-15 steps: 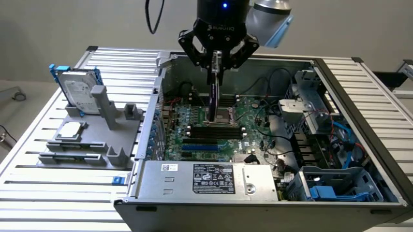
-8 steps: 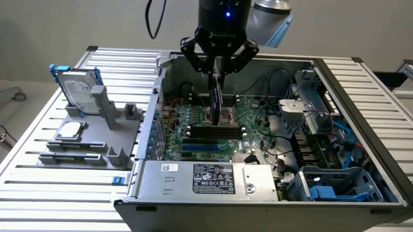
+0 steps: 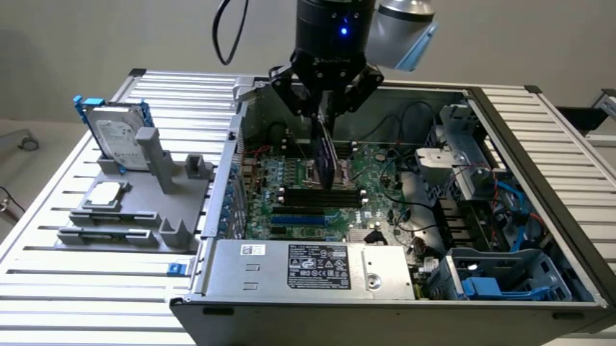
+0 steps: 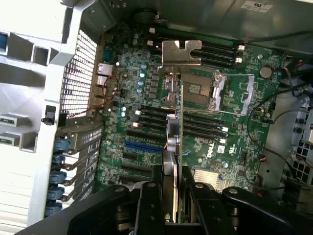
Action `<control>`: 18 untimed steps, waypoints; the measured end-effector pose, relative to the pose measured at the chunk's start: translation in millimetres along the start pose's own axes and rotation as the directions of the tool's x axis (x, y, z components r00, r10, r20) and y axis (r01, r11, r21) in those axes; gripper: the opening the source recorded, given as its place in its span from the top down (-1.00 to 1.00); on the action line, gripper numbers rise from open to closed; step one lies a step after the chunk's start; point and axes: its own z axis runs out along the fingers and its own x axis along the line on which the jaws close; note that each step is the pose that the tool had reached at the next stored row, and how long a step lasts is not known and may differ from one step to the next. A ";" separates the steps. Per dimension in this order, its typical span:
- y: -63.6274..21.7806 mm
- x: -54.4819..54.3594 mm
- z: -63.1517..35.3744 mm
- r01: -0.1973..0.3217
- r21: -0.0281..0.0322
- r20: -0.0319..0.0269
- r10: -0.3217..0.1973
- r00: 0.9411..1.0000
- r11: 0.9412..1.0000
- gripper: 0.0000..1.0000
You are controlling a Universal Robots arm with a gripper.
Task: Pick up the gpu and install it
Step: 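Insert the gpu into the slot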
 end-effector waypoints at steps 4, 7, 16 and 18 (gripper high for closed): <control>-0.2 -0.8 0.5 0.040 0.001 0.002 -0.040 0.999 0.999 0.47; -0.3 -1.5 0.5 0.068 0.002 0.003 -0.068 0.998 0.998 0.47; -1.3 -5.6 0.4 0.145 0.003 0.008 -0.145 0.989 0.989 0.47; -1.6 -6.5 0.4 0.163 0.003 0.009 -0.163 0.987 0.987 0.47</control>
